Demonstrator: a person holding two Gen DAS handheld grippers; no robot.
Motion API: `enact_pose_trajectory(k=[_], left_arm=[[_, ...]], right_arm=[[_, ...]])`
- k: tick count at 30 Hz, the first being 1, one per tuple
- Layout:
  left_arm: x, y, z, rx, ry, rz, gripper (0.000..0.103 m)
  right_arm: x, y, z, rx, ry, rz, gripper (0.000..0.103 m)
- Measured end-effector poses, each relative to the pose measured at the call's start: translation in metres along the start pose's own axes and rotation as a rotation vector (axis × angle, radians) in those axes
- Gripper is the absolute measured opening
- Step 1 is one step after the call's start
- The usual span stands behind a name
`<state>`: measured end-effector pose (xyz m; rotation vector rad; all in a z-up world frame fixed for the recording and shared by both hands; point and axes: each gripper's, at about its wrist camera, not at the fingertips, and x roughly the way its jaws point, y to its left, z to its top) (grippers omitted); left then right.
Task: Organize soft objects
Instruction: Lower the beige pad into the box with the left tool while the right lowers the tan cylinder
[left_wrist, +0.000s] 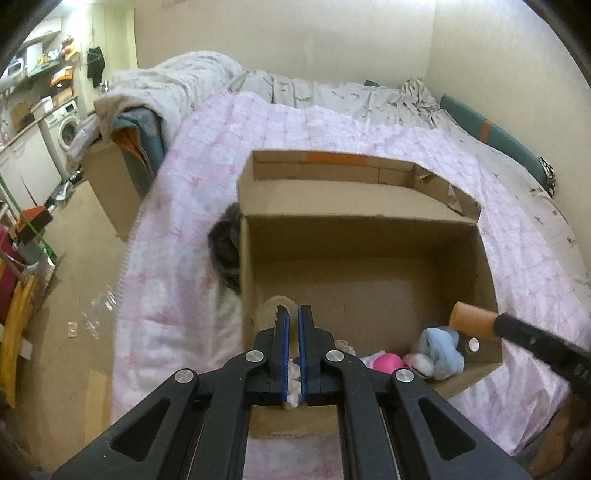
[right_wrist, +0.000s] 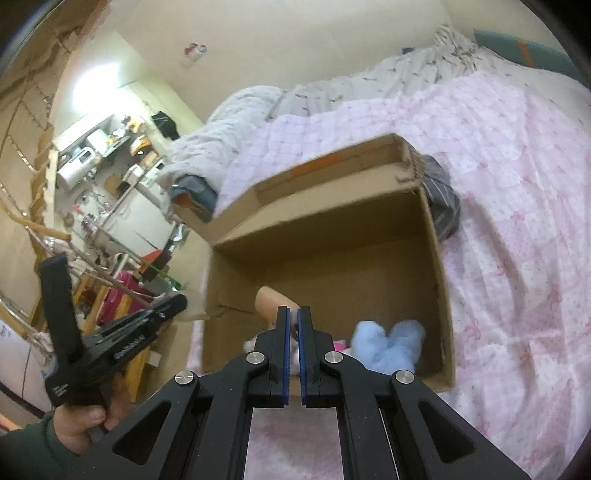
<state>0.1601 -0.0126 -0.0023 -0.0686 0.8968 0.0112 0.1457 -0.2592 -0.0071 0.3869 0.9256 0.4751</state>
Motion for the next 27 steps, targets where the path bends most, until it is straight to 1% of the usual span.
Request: enact_pose_trajectory(k=[2, 4, 7, 10, 16, 19, 23, 27], left_arm=[[0.010, -0.001, -0.005, 0.004, 0.008, -0.003, 0.004], [0.023, -0.003, -0.012, 0.010, 0.036, -0.004, 0.004], [0.030, -0.002, -0.013, 0.015, 0.044, 0.016, 0.004], [0.033, 0.000, -0.014, -0.002, 0.057, 0.002, 0.004], [0.032, -0.011, -0.017, 0.033, 0.049, -0.030, 0.005], [0.036, -0.013, -0.019, 0.043, 0.069, -0.058, 0.005], [0.040, -0.012, -0.020, 0.035, 0.090, -0.056, 0.005], [0.040, -0.013, -0.021, 0.037, 0.094, -0.054, 0.005]], right_arm=[[0.011, -0.009, -0.003, 0.016, 0.026, -0.026, 0.006], [0.020, -0.014, -0.007, 0.032, 0.047, -0.029, 0.006], [0.032, -0.015, -0.008, 0.020, 0.080, -0.047, 0.006], [0.040, -0.013, -0.011, 0.009, 0.104, -0.055, 0.006], [0.050, -0.012, -0.015, -0.002, 0.133, -0.065, 0.006], [0.055, -0.014, -0.016, 0.001, 0.145, -0.068, 0.006], [0.056, -0.017, -0.020, 0.008, 0.155, -0.077, 0.006], [0.058, -0.016, -0.022, 0.009, 0.162, -0.080, 0.006]])
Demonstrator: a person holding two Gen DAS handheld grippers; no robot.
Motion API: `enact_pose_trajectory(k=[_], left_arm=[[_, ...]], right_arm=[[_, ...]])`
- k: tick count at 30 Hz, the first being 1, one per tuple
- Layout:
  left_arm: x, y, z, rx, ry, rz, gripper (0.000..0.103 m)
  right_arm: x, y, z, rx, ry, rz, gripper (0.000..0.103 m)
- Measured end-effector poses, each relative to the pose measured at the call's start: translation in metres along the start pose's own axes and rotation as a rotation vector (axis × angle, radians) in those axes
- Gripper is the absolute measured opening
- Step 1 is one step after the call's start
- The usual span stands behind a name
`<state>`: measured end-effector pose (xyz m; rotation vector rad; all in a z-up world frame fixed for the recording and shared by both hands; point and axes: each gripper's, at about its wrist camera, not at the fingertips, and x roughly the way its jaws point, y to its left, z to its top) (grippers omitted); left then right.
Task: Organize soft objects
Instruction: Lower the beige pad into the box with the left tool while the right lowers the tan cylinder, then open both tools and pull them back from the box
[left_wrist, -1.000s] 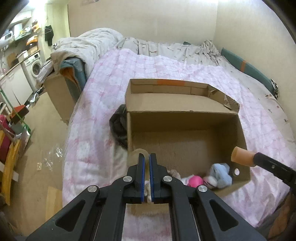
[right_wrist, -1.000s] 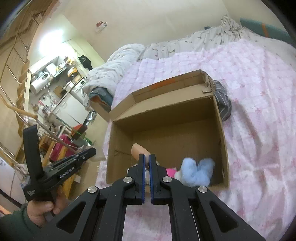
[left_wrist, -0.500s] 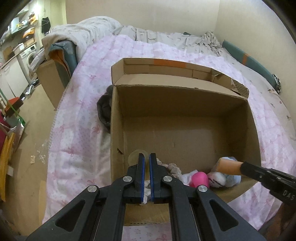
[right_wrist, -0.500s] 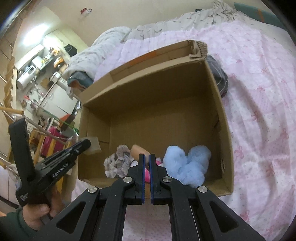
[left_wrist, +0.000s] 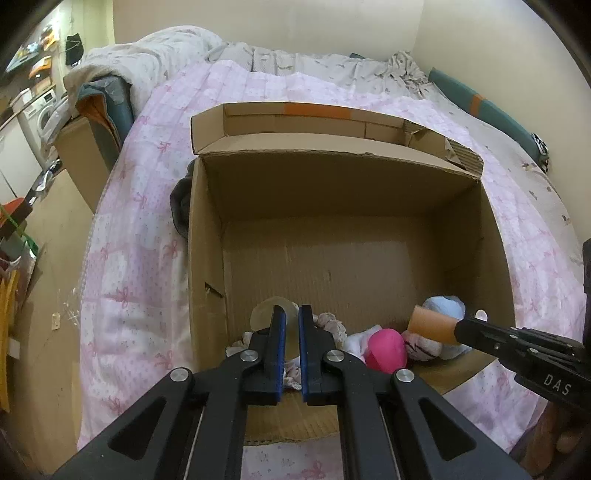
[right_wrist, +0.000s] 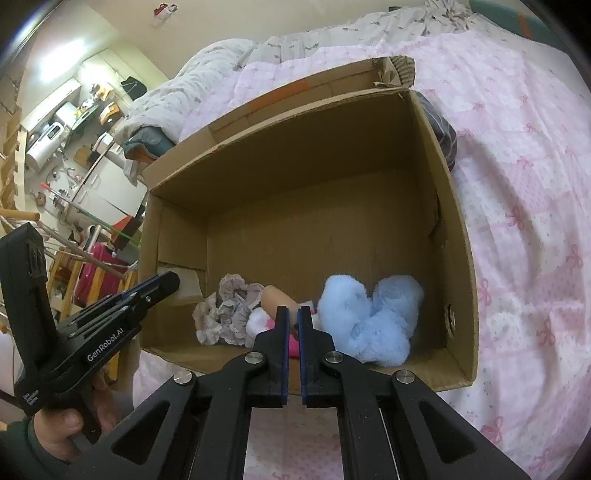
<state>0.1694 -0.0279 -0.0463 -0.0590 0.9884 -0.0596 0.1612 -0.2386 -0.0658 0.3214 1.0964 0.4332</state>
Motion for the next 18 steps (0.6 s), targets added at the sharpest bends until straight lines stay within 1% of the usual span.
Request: enact_pose_trajectory(k=[3, 5, 7, 9, 11, 12, 13, 14, 15, 16, 17, 18], left_arm=[[-0.0004, -0.0042, -0.0018, 0.024, 0.000, 0.010, 0.007], [0.0001, -0.0074, -0.0023, 0.035, 0.007, 0.003, 0.009], [0.0007, -0.0103, -0.0029, 0.051, 0.012, 0.016, 0.010], [0.0011, -0.0107, -0.0030, 0.056, 0.011, 0.025, 0.015], [0.0009, -0.0099, -0.0032, 0.049, 0.009, 0.028, 0.023], [0.0006, -0.0092, -0.0031, 0.045, 0.006, 0.036, 0.026], [0.0001, -0.0092, -0.0031, 0.042, 0.004, 0.042, 0.035], [-0.0004, -0.0087, -0.0029, 0.039, 0.001, 0.048, 0.047], [-0.0012, -0.0083, -0.0030, 0.036, -0.003, 0.050, 0.053], [-0.0037, -0.0080, -0.0031, 0.033, -0.018, 0.051, 0.058], [-0.0054, -0.0083, -0.0028, 0.034, -0.027, 0.052, 0.058], [-0.0067, -0.0089, -0.0026, 0.037, -0.033, 0.052, 0.058]], right_arm=[[0.0009, 0.0008, -0.0002, -0.007, 0.000, -0.004, 0.006], [0.0010, 0.0005, -0.0009, -0.007, 0.000, -0.007, 0.006], [0.0008, 0.0022, 0.0000, -0.009, -0.001, -0.005, 0.006], [0.0005, 0.0039, 0.0000, -0.018, -0.004, -0.015, 0.006], [0.0007, 0.0055, -0.0010, -0.016, -0.003, -0.016, 0.007], [0.0014, 0.0052, -0.0011, -0.013, -0.001, -0.020, 0.008], [0.0021, 0.0045, -0.0011, -0.008, 0.001, -0.028, 0.011], [0.0028, 0.0042, -0.0003, -0.004, 0.002, -0.030, 0.014], [0.0028, 0.0034, -0.0001, 0.002, 0.002, -0.030, 0.015], [0.0027, 0.0023, 0.0003, 0.006, 0.001, -0.032, 0.020], [0.0022, 0.0013, 0.0008, 0.011, -0.001, -0.035, 0.030], [0.0010, 0.0001, 0.0012, 0.020, -0.008, -0.036, 0.037]])
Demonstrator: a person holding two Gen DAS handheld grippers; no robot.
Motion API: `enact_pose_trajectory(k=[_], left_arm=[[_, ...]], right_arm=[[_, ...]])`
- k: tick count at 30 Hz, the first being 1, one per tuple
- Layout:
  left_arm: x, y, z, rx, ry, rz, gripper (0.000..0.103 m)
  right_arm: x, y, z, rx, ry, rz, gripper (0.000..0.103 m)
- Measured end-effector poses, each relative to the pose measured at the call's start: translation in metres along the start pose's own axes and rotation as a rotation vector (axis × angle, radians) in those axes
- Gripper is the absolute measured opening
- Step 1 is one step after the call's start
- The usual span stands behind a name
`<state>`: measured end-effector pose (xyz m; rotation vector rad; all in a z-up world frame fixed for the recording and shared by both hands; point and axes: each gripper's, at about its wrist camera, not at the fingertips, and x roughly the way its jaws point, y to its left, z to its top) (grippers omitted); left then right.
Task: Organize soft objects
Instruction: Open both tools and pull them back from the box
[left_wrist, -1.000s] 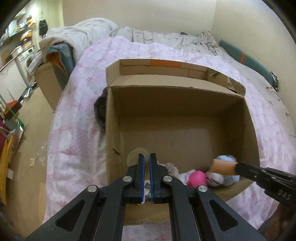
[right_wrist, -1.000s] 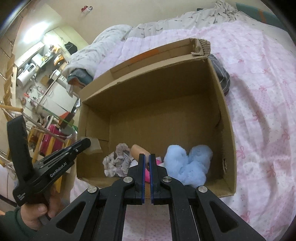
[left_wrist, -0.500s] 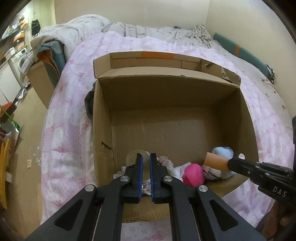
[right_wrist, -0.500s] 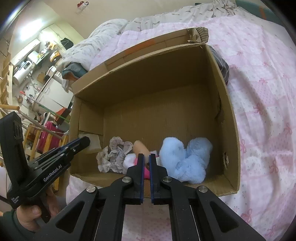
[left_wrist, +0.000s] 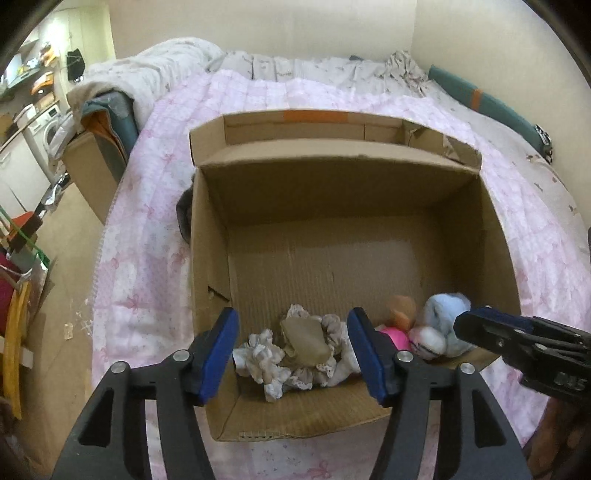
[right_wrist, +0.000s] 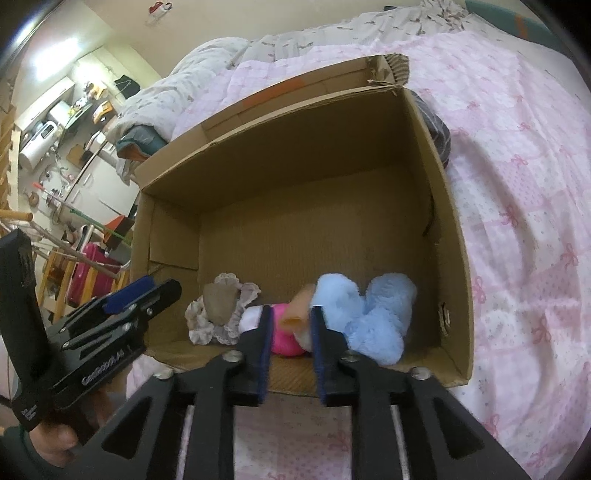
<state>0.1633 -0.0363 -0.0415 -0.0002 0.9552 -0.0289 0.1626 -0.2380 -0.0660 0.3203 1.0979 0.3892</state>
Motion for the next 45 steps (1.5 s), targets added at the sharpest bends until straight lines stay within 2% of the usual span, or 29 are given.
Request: enact_pose_trajectory(k=[1, 2, 6, 9, 13, 19, 22, 26, 30, 32, 36, 39, 41, 45], left_arm=[[-0.001, -0.001, 0.000, 0.008, -0.003, 0.003, 0.058], [-0.001, -0.001, 0.000, 0.012, -0.007, 0.012, 0.058], [-0.002, 0.001, 0.000, 0.011, -0.014, 0.029, 0.058], [-0.010, 0.003, 0.002, 0.010, -0.061, 0.062, 0.058], [-0.027, 0.007, 0.006, -0.006, -0.126, 0.087, 0.058], [-0.060, 0.020, 0.003, -0.040, -0.201, 0.122, 0.060], [-0.083, 0.027, -0.003, -0.054, -0.244, 0.137, 0.089], [-0.110, 0.034, -0.014, -0.066, -0.267, 0.114, 0.092], [-0.131, 0.041, -0.037, -0.108, -0.272, 0.108, 0.093], [-0.141, 0.044, -0.051, -0.137, -0.280, 0.111, 0.100], [-0.147, 0.047, -0.074, -0.169, -0.257, 0.100, 0.102], [-0.141, 0.045, -0.083, -0.165, -0.243, 0.121, 0.102], [-0.131, 0.040, -0.091, -0.142, -0.248, 0.095, 0.102], [-0.124, 0.033, -0.089, -0.123, -0.267, 0.134, 0.102]], right_arm=[[-0.002, -0.002, 0.000, 0.010, -0.013, 0.005, 0.060], [-0.004, -0.003, 0.001, 0.019, -0.027, 0.007, 0.077], [-0.008, -0.010, 0.003, 0.047, -0.046, 0.002, 0.081], [-0.005, -0.012, 0.002, 0.061, -0.027, -0.030, 0.091], [-0.016, -0.008, 0.003, 0.049, -0.087, -0.051, 0.100], [-0.042, -0.007, 0.003, 0.068, -0.200, -0.057, 0.103], [-0.060, 0.000, 0.002, 0.039, -0.252, -0.087, 0.103], [-0.080, 0.015, -0.007, -0.001, -0.258, -0.124, 0.103], [-0.110, 0.034, -0.028, -0.072, -0.318, -0.126, 0.103], [-0.124, 0.041, -0.040, -0.102, -0.363, -0.133, 0.103], [-0.139, 0.053, -0.063, -0.181, -0.445, -0.174, 0.103], [-0.135, 0.051, -0.074, -0.201, -0.437, -0.168, 0.103], [-0.127, 0.049, -0.081, -0.215, -0.425, -0.180, 0.103], [-0.109, 0.043, -0.086, -0.185, -0.372, -0.191, 0.103]])
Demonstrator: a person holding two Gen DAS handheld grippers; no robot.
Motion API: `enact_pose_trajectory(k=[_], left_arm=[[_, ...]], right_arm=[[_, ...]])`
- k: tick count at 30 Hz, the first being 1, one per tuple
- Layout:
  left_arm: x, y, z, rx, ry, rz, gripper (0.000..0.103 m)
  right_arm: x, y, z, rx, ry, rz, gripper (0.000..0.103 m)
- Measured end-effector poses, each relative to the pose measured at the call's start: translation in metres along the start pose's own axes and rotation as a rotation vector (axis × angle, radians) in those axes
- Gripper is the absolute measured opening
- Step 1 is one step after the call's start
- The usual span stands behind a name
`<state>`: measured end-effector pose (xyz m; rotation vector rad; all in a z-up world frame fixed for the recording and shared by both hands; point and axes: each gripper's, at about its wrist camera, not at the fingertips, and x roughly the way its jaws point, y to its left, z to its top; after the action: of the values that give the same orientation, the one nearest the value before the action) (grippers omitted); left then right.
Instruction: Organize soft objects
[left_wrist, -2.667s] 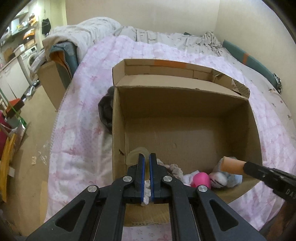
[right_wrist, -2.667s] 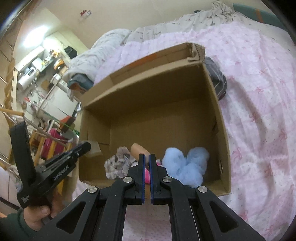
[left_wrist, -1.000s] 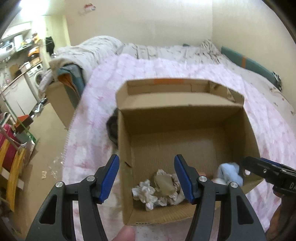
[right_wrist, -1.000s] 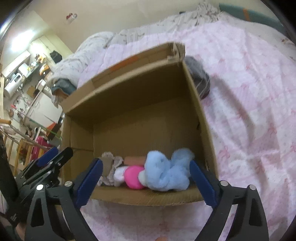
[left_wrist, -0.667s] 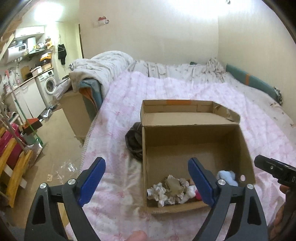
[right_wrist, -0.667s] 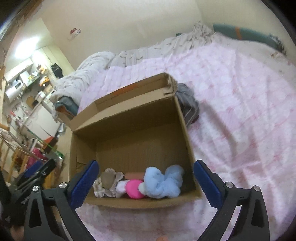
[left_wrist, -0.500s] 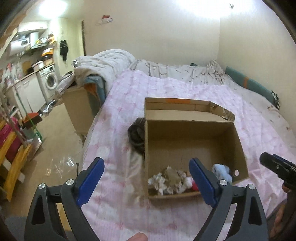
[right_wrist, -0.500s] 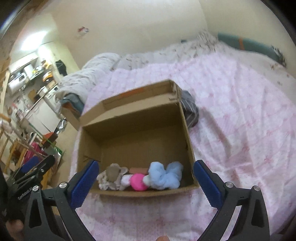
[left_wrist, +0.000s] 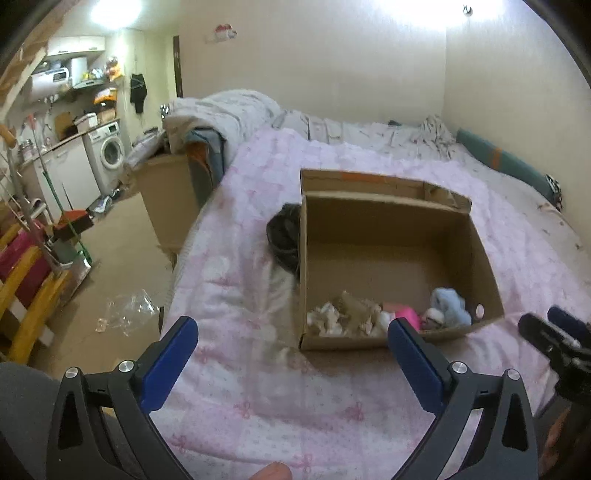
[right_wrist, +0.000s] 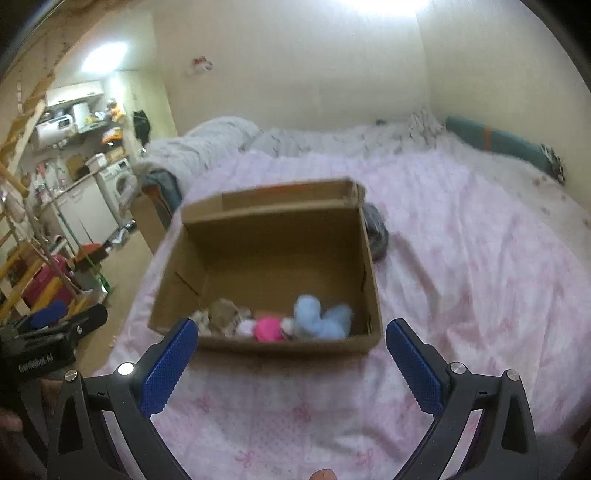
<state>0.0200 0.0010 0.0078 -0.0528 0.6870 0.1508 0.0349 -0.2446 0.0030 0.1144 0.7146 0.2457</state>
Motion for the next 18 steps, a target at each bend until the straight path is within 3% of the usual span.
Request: enact_pose_trajectory(k=[2, 4, 7, 11, 18], left_arm=[[0.003, -0.002, 0.000, -0.003, 0.006, -0.016, 0.102], [0.012, -0.004, -0.002, -0.009, 0.065, -0.048, 0.102], [0.021, -0.011, -0.008, 0.026, 0.105, 0.003, 0.102], [0.017, -0.010, -0.008, 0.007, 0.082, -0.042, 0.102], [0.015, -0.010, -0.008, 0.001, 0.080, -0.057, 0.102]], right_arm=[[0.005, -0.003, -0.002, 0.013, 0.005, -0.016, 0.103], [0.008, -0.007, -0.003, 0.038, 0.001, -0.024, 0.103], [0.011, -0.005, -0.006, 0.026, 0.003, -0.059, 0.103], [0.014, -0.002, -0.006, 0.009, 0.005, -0.061, 0.103], [0.014, 0.005, -0.009, -0.030, 0.001, -0.060, 0.103]])
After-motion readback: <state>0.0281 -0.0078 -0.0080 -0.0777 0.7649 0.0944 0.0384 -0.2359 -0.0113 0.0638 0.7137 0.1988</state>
